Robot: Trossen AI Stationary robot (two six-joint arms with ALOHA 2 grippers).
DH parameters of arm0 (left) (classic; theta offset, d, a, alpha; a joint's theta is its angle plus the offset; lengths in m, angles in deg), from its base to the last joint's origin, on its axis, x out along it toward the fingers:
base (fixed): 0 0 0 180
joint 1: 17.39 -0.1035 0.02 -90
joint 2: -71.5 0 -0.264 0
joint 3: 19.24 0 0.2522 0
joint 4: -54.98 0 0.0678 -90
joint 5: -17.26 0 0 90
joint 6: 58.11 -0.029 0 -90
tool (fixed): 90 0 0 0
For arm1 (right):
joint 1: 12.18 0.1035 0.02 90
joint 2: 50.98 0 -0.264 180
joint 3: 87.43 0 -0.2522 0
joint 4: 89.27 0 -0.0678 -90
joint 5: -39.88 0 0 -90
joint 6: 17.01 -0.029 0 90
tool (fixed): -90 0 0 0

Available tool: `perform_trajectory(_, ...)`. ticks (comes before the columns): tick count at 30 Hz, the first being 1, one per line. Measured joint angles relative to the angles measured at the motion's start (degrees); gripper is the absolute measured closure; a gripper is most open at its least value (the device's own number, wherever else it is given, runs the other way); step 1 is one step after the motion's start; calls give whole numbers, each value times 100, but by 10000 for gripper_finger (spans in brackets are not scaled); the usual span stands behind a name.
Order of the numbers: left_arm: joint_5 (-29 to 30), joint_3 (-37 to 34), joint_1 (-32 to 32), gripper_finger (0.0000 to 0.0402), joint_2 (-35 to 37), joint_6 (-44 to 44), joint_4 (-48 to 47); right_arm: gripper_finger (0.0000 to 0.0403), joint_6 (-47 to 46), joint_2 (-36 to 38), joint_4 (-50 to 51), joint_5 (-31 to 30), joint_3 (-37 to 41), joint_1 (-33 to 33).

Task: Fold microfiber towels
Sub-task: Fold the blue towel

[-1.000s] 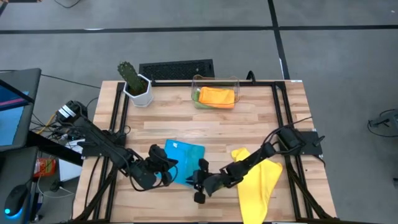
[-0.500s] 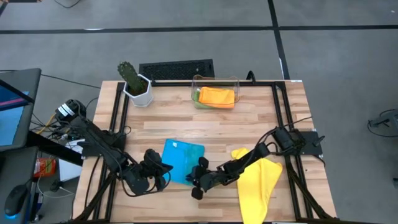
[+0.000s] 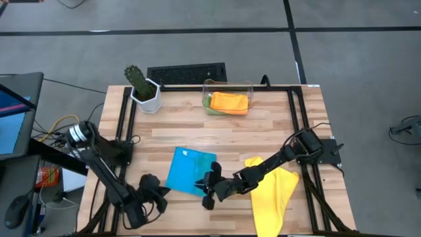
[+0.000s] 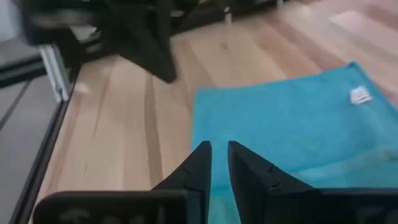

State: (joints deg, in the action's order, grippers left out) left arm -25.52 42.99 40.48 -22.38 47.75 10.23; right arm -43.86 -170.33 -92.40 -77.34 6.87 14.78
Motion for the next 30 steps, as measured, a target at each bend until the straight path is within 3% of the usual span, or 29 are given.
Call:
perform_trajectory(6, -301, -7, 2, 336, -765, 1433, -135, 323, 163, -110, -30, 327, -6, 116)
perform_trajectory(15, -300, -4, -51, 273, -814, 1530, -146, 323, -74, -816, -230, 509, -87, 174)
perform_trajectory(20, -304, -4, -185, 269, -845, 1529, -111, 323, -481, -951, -142, 630, -88, 77)
perform_trajectory(26, -350, -4, -264, 290, -845, 1509, -104, 323, -335, -791, -212, 877, -91, 107)
perform_trajectory(30, -378, -4, -262, 313, -845, 1482, -104, 323, 71, -645, -289, 502, -221, 225)
